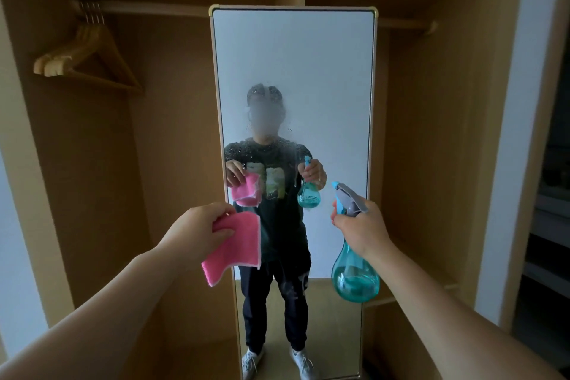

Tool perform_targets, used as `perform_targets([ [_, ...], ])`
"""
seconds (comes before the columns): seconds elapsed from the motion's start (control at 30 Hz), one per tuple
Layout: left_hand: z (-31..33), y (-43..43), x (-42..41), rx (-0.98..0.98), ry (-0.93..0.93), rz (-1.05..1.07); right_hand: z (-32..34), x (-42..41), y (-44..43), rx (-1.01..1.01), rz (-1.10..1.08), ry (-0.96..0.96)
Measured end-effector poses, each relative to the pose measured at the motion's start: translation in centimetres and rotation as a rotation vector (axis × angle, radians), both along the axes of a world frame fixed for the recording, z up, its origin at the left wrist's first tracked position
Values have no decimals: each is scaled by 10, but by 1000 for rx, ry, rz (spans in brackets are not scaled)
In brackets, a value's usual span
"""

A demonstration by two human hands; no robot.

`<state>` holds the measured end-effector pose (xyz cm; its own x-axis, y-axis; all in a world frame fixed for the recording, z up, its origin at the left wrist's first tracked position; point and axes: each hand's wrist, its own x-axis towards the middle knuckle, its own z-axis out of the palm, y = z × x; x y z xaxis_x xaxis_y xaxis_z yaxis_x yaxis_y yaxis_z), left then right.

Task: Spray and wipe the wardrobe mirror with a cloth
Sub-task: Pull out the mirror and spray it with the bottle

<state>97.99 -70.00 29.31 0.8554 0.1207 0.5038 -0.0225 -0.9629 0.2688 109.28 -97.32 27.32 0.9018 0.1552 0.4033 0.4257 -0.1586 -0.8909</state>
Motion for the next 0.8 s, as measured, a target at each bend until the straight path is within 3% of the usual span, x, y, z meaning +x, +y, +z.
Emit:
perform_targets([
  [0.8,-5,-25,19,37,47,-86,-19,23,-50,21,-173,14],
])
